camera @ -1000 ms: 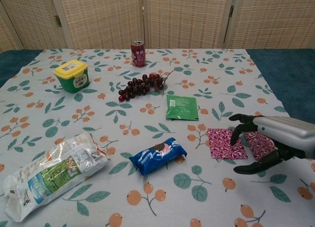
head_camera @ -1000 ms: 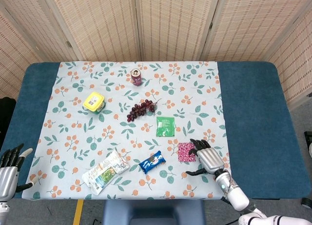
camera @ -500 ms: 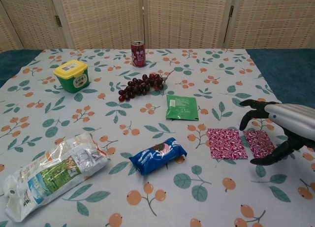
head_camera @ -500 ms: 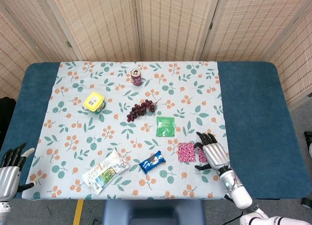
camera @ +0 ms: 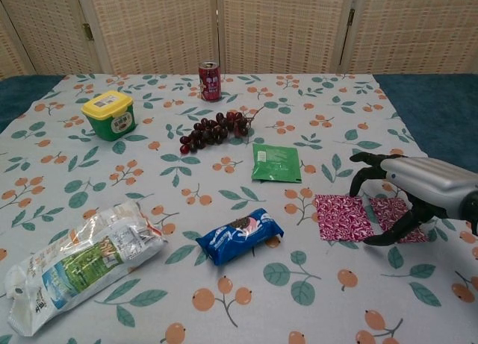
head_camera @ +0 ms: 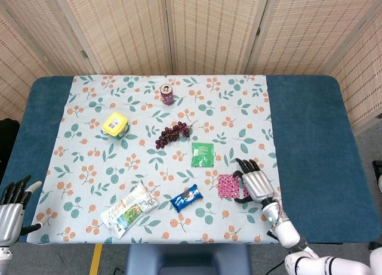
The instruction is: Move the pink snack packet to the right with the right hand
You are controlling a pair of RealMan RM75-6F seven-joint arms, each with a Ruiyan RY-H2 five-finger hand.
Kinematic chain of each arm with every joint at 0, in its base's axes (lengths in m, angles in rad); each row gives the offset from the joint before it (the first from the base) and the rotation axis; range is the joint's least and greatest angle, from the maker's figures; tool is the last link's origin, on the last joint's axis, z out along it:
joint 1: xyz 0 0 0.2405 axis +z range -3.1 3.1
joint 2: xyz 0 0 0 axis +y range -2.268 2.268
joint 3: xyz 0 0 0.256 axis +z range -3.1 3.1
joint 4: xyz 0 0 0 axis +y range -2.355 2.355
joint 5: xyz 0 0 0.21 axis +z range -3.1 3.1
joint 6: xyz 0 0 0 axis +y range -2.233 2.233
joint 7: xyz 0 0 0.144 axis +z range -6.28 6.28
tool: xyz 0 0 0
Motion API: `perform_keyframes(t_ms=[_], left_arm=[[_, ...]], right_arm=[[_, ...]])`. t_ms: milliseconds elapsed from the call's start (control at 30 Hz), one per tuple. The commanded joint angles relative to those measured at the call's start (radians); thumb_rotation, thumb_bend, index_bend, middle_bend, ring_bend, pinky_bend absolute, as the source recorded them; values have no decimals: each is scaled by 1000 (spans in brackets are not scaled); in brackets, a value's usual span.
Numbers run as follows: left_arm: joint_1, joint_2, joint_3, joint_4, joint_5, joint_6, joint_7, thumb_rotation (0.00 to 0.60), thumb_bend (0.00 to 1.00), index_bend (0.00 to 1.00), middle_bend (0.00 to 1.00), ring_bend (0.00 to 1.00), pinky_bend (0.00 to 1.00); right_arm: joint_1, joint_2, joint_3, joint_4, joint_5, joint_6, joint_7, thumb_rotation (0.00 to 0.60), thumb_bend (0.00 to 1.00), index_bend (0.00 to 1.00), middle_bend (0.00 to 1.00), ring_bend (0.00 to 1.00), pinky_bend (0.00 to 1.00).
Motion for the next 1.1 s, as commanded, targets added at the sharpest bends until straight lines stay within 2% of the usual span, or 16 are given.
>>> perform_keyframes(t_ms=[33,400,1100], left_arm=[[0,0,0,1,-1,0,-1,600,239,194,69,80,0],[1,1,1,4,-4,-4,-2,600,239,194,69,80,0],[6,-6,2,20,-13,-9,-10,600,239,193,69,80,0]], right_arm=[[7,-7,6,9,6,-5,-5,478,155,318,44,0,0],[25,-32,18,42,27,-17,-26,477,156,317,44,0,0],[99,-73,90,126,122,-56,-82,477,156,316,44,0,0]])
